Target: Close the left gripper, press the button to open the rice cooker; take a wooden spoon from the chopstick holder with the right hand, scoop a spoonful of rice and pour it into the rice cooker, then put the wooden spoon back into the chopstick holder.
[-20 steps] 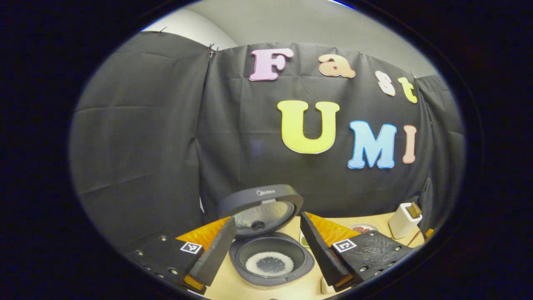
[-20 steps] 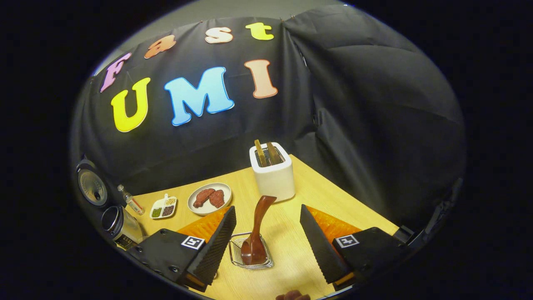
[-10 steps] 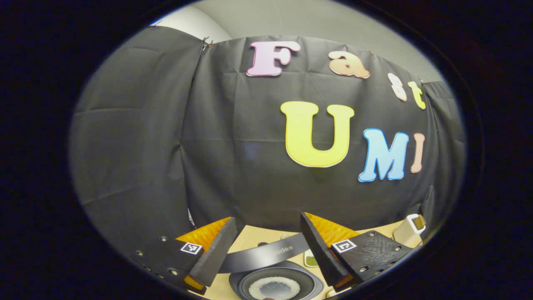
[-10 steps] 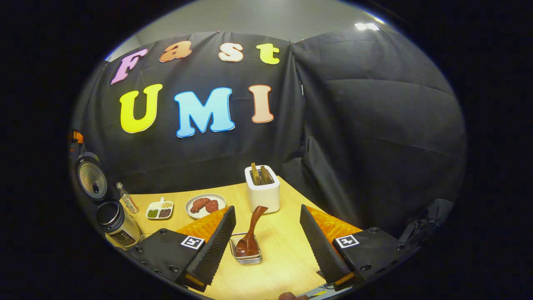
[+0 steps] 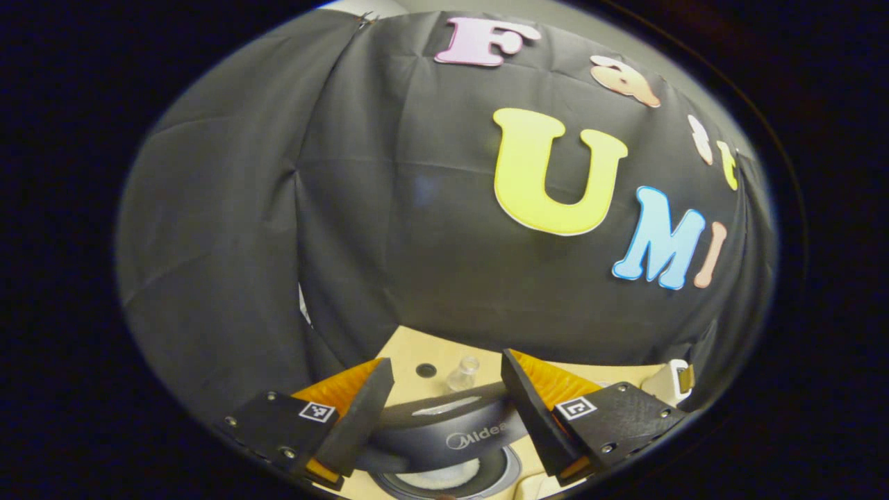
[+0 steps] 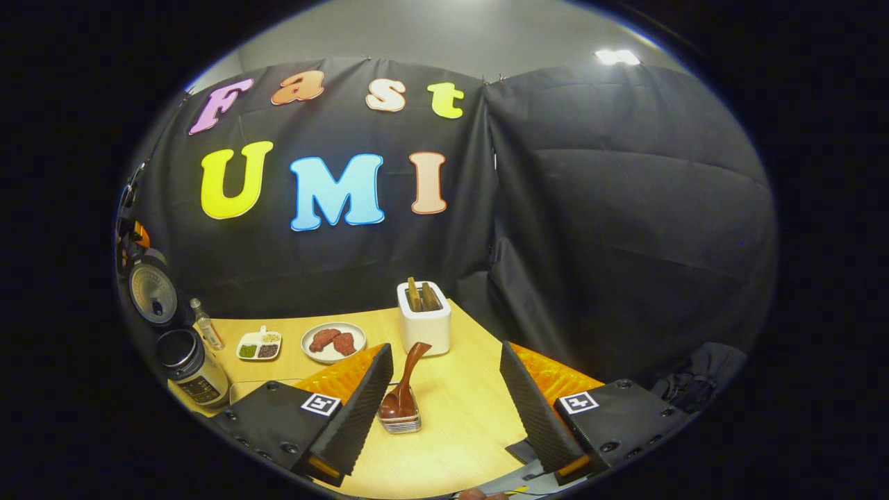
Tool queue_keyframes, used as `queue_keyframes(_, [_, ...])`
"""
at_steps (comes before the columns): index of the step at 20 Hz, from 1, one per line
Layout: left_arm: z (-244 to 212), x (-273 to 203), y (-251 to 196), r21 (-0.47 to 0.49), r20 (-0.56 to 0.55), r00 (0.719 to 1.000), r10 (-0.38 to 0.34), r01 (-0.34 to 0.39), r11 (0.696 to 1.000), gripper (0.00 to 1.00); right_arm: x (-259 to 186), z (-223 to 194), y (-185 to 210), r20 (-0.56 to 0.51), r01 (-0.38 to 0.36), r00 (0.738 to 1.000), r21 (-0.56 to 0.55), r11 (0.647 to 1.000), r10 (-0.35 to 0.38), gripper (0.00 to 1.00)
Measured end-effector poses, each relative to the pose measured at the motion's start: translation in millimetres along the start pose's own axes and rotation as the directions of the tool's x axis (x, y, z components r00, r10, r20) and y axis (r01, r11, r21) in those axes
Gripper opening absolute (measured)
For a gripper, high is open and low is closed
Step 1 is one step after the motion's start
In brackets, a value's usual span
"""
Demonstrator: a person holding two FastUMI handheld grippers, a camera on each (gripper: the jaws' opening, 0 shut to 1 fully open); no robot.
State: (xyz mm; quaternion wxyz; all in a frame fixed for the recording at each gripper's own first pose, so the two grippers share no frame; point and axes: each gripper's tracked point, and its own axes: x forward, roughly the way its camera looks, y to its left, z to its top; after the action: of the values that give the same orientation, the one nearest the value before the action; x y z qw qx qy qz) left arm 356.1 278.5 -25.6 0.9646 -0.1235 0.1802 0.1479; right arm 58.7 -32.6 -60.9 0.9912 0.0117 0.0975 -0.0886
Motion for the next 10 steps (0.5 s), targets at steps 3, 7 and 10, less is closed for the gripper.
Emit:
queue_keyframes(3, [-24.7,-17.4,-6.1,-0.029,-0.061,0.998,-0.006,0.004,1.0,0.99,13.5,-8.4,12.0,-0.023,-0.066,0.998,0.008,0.998,0.066,0.98])
queue_keyframes(7, [-50.3,-33.5,-11.8,-0.041,-0.122,0.992,0.016,-0.021,0.999,1.0,34.1,-16.9,21.5,-0.033,-0.143,0.989,-0.009,0.99,0.143,0.98])
queue_keyframes(10, [-82.1,-45.6,-17.9,-0.053,-0.19,0.981,0.032,-0.043,0.998,1.0,47.0,-26.2,20.3,-0.053,-0.182,0.982,0.006,0.983,0.182,0.98])
